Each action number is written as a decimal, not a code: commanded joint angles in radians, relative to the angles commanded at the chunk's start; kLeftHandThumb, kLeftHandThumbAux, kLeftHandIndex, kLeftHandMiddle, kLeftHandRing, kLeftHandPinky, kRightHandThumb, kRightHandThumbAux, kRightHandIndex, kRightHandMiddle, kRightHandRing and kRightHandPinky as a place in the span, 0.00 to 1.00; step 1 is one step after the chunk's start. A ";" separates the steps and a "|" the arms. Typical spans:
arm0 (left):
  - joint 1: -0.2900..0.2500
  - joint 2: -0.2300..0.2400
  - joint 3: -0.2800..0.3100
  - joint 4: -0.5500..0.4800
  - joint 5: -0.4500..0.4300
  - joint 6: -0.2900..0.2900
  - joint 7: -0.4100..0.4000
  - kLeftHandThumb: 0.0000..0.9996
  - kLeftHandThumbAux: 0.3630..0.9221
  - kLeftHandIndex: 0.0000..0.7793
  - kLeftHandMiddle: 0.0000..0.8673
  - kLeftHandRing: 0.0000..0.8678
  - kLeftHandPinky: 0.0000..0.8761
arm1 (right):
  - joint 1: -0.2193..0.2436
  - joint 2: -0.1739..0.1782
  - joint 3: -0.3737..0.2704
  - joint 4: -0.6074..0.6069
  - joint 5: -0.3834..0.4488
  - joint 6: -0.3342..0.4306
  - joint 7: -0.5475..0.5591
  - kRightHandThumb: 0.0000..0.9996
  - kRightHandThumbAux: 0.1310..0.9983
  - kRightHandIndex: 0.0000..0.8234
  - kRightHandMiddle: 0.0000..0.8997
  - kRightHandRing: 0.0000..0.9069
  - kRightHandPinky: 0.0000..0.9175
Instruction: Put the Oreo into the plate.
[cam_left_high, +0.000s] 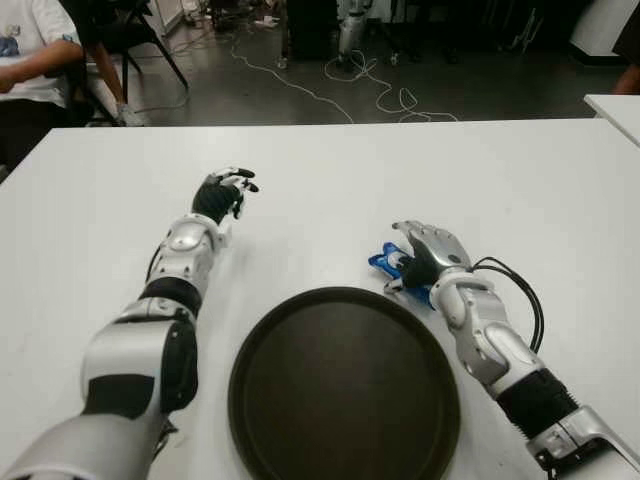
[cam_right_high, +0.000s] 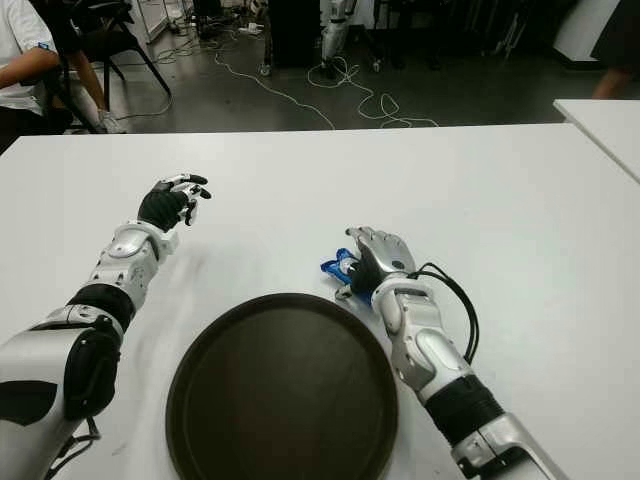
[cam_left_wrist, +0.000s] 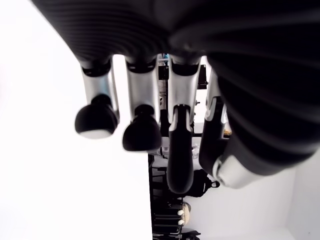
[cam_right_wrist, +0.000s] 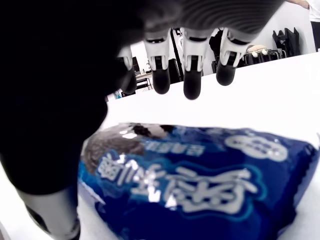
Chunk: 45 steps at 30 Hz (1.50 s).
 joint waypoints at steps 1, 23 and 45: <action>0.000 0.000 -0.001 0.000 0.001 -0.001 0.001 0.86 0.53 0.53 0.64 0.92 0.94 | -0.002 -0.001 -0.001 0.001 0.000 0.000 0.002 0.00 0.74 0.15 0.18 0.16 0.10; 0.001 0.004 0.000 0.000 0.000 0.002 0.000 0.85 0.53 0.53 0.63 0.92 0.95 | -0.034 -0.044 -0.028 -0.023 0.001 0.042 0.086 0.00 0.75 0.21 0.21 0.19 0.12; 0.000 -0.001 0.003 -0.002 -0.002 0.001 0.004 0.86 0.53 0.53 0.63 0.92 0.94 | -0.085 -0.178 -0.069 -0.039 0.014 -0.003 0.214 0.00 0.64 0.22 0.28 0.28 0.26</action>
